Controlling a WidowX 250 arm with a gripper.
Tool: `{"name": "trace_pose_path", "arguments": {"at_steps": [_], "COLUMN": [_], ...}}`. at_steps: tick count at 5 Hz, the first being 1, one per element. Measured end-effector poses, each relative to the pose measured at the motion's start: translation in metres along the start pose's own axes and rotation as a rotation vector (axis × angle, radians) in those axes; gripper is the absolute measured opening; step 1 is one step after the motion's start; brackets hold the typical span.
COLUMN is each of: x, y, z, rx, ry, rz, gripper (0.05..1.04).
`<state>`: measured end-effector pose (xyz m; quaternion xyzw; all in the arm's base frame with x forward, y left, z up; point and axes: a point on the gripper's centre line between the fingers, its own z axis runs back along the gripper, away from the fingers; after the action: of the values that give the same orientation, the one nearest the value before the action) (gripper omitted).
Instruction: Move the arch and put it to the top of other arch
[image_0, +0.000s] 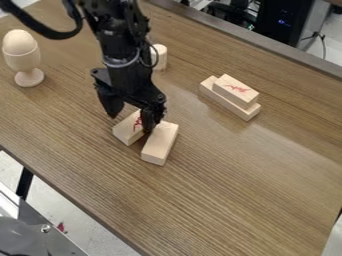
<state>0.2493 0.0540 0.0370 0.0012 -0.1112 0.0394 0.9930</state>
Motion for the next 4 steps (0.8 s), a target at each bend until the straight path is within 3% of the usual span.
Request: {"name": "trace_pose_path", "arguments": {"at_steps": [2, 3, 4], "x": [-0.0039, -0.0054, -0.0042], "y": [-0.0009, -0.0015, -0.0014], "z": [-0.0067, -0.0095, -0.0093], "rx": [-0.009, -0.015, -0.016], "ry": [0.029, 0.040, 0.050], "rz": [-0.023, -0.015, -0.014], "gripper": [0.945, 0.660, 0.547]}}
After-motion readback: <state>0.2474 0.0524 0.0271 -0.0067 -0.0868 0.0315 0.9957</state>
